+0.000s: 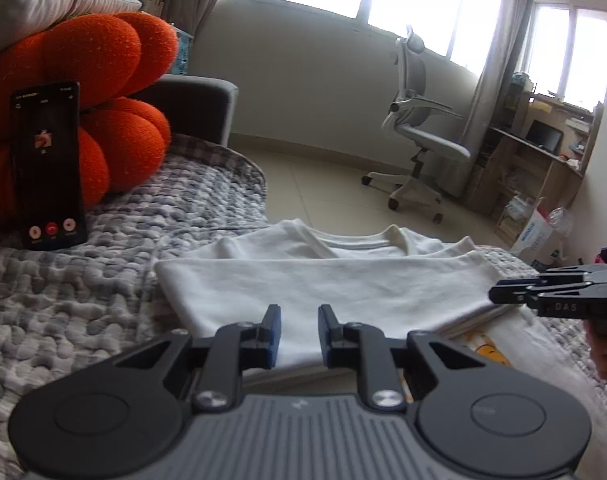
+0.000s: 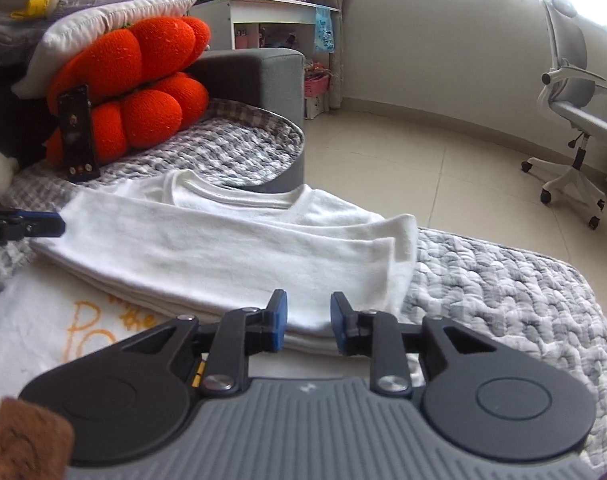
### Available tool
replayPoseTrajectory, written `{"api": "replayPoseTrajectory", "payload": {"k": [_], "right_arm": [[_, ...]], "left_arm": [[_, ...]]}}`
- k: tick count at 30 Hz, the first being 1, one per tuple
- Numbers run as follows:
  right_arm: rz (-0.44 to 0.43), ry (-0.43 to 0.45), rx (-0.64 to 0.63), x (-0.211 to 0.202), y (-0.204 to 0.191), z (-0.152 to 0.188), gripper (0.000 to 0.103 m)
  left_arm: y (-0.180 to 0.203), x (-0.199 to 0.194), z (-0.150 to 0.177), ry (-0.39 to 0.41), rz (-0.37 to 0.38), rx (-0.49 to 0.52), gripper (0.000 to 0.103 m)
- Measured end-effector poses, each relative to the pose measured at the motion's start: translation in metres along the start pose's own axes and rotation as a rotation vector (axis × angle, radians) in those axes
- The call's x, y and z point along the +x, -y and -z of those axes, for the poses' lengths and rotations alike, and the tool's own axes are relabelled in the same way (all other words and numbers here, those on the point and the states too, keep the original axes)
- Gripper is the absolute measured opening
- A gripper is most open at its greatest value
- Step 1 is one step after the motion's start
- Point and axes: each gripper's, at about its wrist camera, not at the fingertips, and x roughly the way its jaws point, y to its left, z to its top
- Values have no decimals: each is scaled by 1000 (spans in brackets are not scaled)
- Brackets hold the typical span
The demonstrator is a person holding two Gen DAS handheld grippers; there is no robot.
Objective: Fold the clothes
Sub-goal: 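Open the right gripper and withdraw both grippers toward the shirt hem, then grasp the T-shirt hem with both grippers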
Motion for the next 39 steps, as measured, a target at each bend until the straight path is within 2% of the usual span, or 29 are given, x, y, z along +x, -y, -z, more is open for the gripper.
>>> {"api": "replayPoseTrajectory", "payload": {"k": [4,8,10,11,13,15,17,27,31,36,38,39], "right_arm": [[-36,-15,-20,5,-22,1,28],[-16,-39,-63,3,-29,9,28],[-41,-42,-39,-7,-26,13,28],[-63,-45,-28,-12,-27,17,28],[-110,-57,-7,-20,-31,25,28],[-112,-66,-19,-28,-35,36,29],[-102,-73,-41,-36,-39,49,31],[-95,-85,32,-113,-18,101,31],[-114,-111,18,-142,-18,120,32],[-110,-146,59,-181,-5,140,38],[-108,-156,127,-196,5,146,38],[-106,-164,167,-202,11,149,38]], "left_arm": [[17,6,10,-23,31,24,20],[25,3,17,-30,25,42,21],[30,-8,18,-12,74,41,22],[36,-12,21,-14,104,56,26],[53,-15,30,-48,148,114,27],[66,-11,44,-110,139,183,27],[67,-17,57,-129,122,210,27],[52,-97,104,-105,105,132,28],[48,-132,117,-126,86,92,29],[25,-173,124,-212,109,-112,31],[17,-181,129,-252,122,-192,40],[13,-185,132,-274,128,-230,41]]}}
